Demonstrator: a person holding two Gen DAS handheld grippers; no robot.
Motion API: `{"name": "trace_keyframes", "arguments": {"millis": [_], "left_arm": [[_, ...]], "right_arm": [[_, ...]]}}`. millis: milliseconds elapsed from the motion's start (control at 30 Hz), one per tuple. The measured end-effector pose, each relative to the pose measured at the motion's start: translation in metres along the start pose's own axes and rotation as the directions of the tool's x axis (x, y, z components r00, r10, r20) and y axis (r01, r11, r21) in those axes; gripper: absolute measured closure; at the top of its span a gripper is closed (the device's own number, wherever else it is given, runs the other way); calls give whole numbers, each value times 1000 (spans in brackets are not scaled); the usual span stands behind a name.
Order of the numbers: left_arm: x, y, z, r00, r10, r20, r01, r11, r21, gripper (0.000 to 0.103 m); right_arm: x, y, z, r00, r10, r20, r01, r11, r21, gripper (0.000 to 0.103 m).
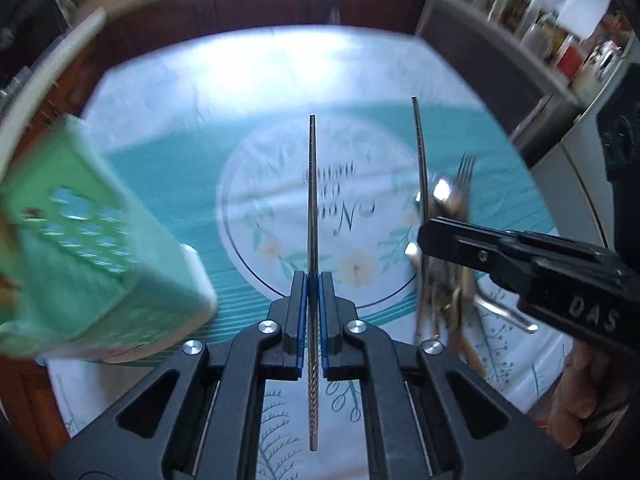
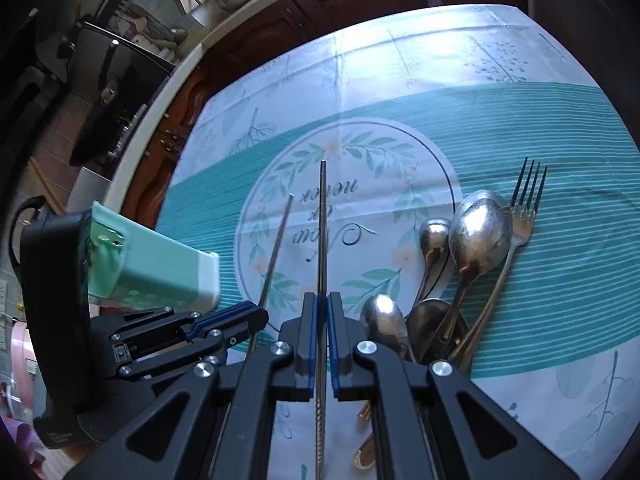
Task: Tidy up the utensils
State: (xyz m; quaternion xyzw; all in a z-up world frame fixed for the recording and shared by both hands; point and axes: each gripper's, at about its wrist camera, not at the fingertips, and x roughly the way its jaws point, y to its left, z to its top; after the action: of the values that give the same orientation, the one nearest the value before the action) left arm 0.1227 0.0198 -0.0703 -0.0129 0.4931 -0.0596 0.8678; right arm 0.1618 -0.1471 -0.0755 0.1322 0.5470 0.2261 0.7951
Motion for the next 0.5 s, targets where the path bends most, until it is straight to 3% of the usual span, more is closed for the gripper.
{"name": "trace_keyframes", "arguments": {"millis": [67, 200, 333, 500], "left_arm": [[-28, -2, -6, 995, 25, 97, -26, 1000, 6, 100], [-93, 8, -24, 956, 56, 288, -56, 998, -10, 100], [-158, 25, -33, 886, 106, 451, -100, 994, -38, 100], [-226, 67, -33, 814, 141, 563, -104, 990, -97, 100]], "right_arm": [[-12, 7, -2, 999, 22, 47, -21, 1000, -21, 99], [-42, 31, -6, 984, 73, 163, -58, 994, -93, 99], [-70, 61, -11, 951, 120, 286, -70, 981, -180, 99], [-93, 98, -7, 912, 162, 377, -62, 963, -263, 100]]}}
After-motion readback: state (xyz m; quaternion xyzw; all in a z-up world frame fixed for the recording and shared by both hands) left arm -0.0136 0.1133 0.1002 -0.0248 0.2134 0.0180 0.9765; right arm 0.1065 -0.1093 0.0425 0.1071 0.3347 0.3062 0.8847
